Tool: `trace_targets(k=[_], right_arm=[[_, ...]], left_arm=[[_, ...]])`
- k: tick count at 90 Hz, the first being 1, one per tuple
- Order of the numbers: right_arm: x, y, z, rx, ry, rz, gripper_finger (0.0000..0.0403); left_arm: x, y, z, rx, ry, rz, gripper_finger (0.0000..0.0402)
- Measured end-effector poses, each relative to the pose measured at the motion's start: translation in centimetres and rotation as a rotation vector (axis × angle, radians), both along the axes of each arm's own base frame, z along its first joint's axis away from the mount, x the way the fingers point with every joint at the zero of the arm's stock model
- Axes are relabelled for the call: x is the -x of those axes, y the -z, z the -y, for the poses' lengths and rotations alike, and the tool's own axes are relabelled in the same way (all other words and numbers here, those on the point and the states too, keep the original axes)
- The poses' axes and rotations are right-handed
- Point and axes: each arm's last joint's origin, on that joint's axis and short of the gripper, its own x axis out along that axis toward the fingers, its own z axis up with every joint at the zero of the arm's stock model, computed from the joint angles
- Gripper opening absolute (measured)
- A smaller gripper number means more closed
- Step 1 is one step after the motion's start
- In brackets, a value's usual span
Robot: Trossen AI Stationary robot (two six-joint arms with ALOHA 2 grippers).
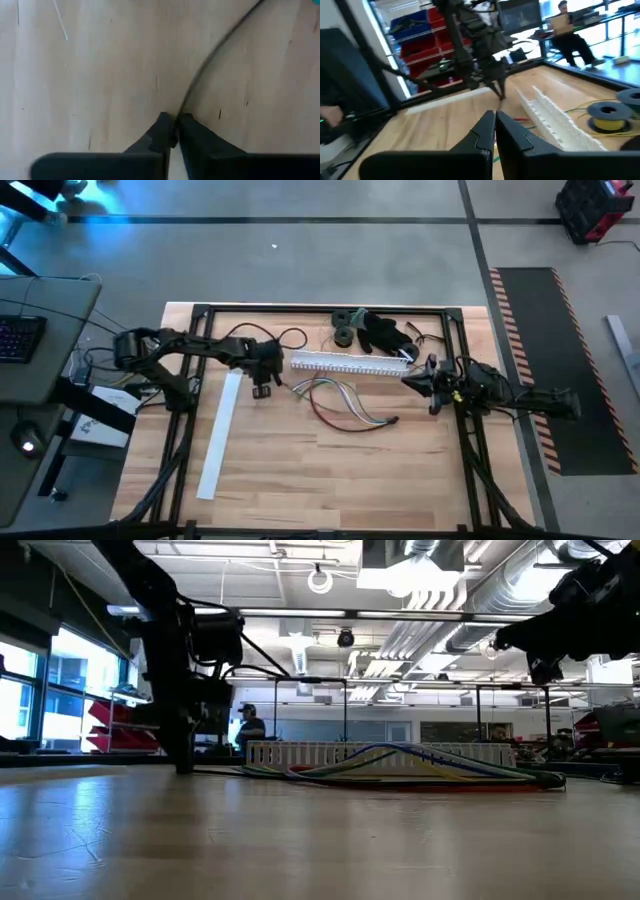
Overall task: Ziptie cables
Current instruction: Wrap the cable wire using a black zip tie
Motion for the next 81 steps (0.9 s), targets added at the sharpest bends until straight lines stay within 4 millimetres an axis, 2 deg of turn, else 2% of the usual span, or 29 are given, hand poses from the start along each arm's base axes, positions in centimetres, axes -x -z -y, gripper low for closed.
trace_targets(k=[15,26,45,57,70,81], right_arm=[[0.0,-0.1,-0.3,-0.048,-0.097,0.009,0.0],[-0.2,0.0,-0.5,-0.088,-0.136,-0.008,0.0],[-0.6,0.3,-1.2,-0.136,-0.153,-0.051,0.0],[-0.9,0.4,-1.6,-0.142,-0.169,-0.07,0.0003],[-1.3,0.8,-1.7,-0.14,-0.101,-0.108,0.0024],[-1.6,1.0,-1.7,-0.105,-0.051,-0.128,0.0059]], left_arm=[[-0.2,-0.6,2.9,-0.115,-0.068,-0.009,0.0001],[-0.2,-1.7,5.9,-0.101,-0.114,-0.006,0.0],[-0.7,-5.2,9.9,-0.181,-0.201,-0.021,0.0],[-1.2,-7.6,12.0,-0.205,-0.242,0.03,0.0],[-2.0,-9.3,14.0,-0.17,-0.238,0.116,0.0],[-2.5,-9.6,15.4,-0.129,-0.246,0.129,0.0]])
